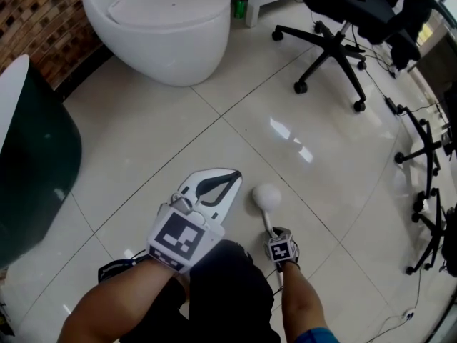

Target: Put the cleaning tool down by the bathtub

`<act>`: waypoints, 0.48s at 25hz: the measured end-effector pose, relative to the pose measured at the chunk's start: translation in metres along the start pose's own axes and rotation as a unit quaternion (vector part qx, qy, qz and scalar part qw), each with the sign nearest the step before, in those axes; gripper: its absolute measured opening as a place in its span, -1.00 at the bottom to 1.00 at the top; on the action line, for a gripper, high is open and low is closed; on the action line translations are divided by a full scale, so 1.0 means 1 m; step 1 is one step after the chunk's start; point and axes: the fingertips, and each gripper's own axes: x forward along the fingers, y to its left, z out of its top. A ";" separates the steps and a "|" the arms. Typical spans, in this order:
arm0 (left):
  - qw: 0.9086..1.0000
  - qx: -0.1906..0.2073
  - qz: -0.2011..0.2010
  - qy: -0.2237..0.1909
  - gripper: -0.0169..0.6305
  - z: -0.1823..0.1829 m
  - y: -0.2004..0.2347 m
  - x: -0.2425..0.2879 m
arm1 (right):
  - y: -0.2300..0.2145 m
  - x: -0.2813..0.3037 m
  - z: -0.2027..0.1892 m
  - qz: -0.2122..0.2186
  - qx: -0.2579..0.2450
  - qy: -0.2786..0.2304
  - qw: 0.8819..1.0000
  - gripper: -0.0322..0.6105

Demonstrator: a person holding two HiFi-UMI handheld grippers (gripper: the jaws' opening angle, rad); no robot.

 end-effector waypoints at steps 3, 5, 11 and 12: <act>1.000 -0.006 0.000 0.003 -0.96 -0.006 0.002 -0.006 | -0.003 0.011 -0.004 -0.009 -0.013 0.009 1.000 -0.50; 1.000 -0.009 0.001 0.006 -0.96 -0.008 0.003 -0.008 | -0.005 0.014 -0.005 -0.009 -0.009 0.010 1.000 -0.49; 1.000 -0.019 0.002 0.011 -0.96 -0.008 0.004 -0.004 | -0.003 0.021 -0.007 0.009 -0.024 0.018 1.000 -0.48; 1.000 -0.018 0.003 0.012 -0.96 -0.008 0.005 -0.003 | -0.002 0.022 -0.008 0.014 -0.025 0.027 0.999 -0.49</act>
